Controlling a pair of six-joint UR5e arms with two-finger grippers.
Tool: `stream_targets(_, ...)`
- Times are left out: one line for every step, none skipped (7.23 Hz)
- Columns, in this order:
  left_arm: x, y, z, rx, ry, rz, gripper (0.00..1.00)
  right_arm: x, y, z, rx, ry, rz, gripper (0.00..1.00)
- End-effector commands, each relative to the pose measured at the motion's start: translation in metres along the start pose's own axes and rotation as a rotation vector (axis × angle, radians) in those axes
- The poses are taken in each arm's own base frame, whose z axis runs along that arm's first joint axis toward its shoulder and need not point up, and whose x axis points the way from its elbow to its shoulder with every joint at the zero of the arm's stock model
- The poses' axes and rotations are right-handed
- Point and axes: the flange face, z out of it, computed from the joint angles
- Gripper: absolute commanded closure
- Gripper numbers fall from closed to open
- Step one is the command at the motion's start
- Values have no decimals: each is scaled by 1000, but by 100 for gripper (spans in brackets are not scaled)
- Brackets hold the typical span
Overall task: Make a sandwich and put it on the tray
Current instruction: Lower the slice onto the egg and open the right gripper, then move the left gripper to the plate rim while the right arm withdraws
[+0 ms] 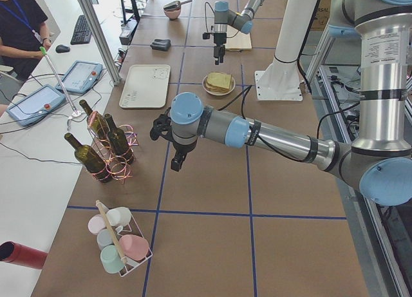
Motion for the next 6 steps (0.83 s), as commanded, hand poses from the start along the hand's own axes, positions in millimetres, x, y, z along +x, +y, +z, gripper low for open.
stream_targets(81,-15,53,18,131,1,0,55,-48,-79,8,16,54,0)
stream_targets(125,-12,83,8,213,-61,0,97,-67,-107,22,51,19,0)
stream_targets(174,-15,118,-14,312,-131,0,147,-81,-135,27,98,-62,0)
stream_targets(238,-39,153,-66,389,-269,0,177,-98,-165,24,113,-96,0)
stream_targets(316,-53,186,-52,407,-332,0,208,-112,-199,18,115,-112,0)
stream_targets(390,-50,227,-49,416,-341,7,236,-117,-216,17,130,-147,0)
